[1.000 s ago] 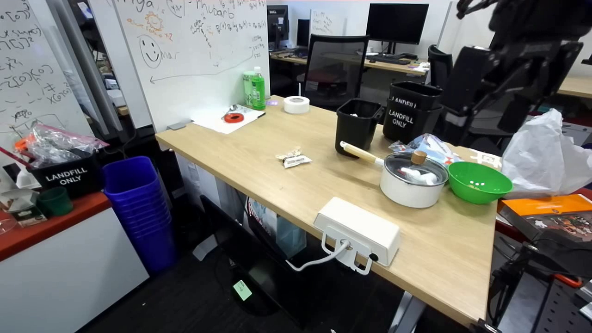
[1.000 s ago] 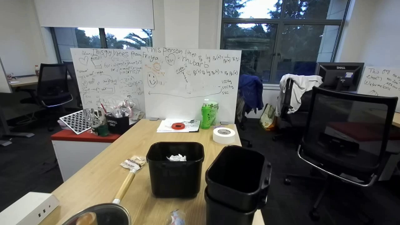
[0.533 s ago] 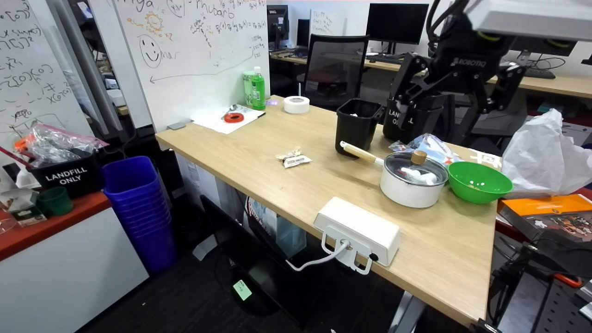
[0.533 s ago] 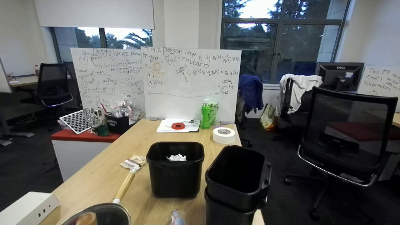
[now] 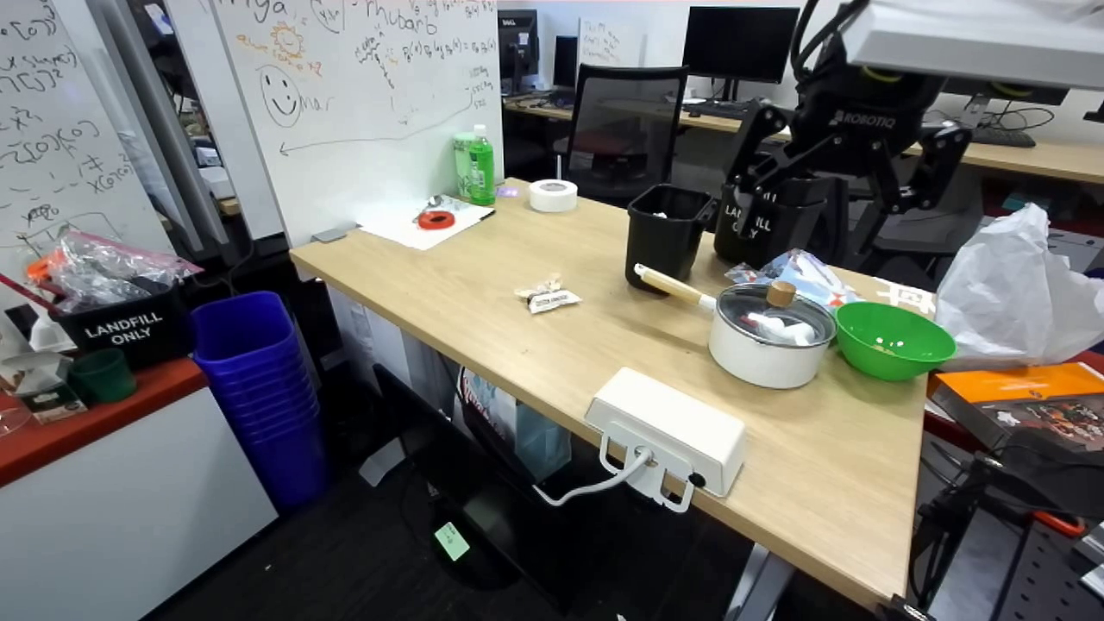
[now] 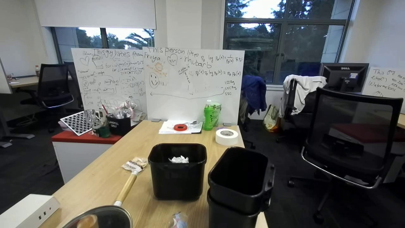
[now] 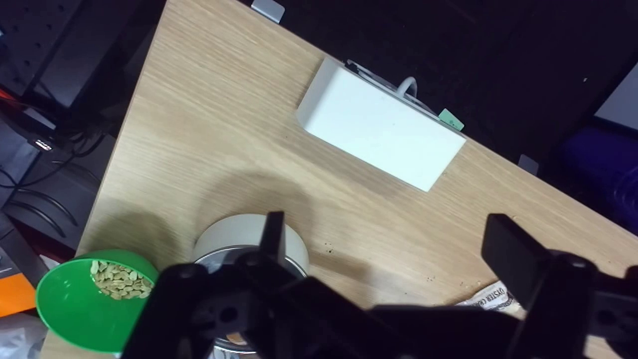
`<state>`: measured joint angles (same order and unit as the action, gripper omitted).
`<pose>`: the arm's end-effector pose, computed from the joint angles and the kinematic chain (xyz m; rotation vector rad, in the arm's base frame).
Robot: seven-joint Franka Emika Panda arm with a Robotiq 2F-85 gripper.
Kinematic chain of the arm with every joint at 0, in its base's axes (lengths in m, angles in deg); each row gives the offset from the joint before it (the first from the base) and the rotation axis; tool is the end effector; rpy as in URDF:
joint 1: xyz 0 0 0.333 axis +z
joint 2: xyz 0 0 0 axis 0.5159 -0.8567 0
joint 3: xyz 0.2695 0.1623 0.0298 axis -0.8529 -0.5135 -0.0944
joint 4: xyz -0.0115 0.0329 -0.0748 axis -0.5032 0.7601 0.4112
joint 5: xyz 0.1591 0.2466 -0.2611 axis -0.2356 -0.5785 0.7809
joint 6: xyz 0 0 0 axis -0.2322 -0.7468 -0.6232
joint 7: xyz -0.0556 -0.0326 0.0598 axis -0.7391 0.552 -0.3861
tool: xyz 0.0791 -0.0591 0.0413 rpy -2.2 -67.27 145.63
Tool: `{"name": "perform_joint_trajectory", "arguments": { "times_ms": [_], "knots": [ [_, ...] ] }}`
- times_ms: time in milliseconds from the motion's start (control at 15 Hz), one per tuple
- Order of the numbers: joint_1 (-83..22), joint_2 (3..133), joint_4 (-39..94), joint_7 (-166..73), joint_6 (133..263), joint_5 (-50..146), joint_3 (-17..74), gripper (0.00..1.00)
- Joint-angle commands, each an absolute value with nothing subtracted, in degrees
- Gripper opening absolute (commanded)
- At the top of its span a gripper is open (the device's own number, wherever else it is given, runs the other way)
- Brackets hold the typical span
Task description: Uncover the white pot
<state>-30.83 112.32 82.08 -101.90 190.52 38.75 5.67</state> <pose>0.3825 0.1357 0.4311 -2.8562 1.2235 -0.2012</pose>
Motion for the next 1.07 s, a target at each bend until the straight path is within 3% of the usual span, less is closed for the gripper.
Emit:
{"name": "perform_joint_trajectory", "arguments": {
  "times_ms": [0,267,1000],
  "knots": [
    [-29.5,112.1,82.0,-102.5,190.5,39.6,7.0,1.00],
    [-31.2,110.5,80.4,-107.3,189.2,40.7,6.2,1.00],
    [-41.7,98.6,72.3,-146.9,187.3,67.4,7.8,1.00]
  ]
}}
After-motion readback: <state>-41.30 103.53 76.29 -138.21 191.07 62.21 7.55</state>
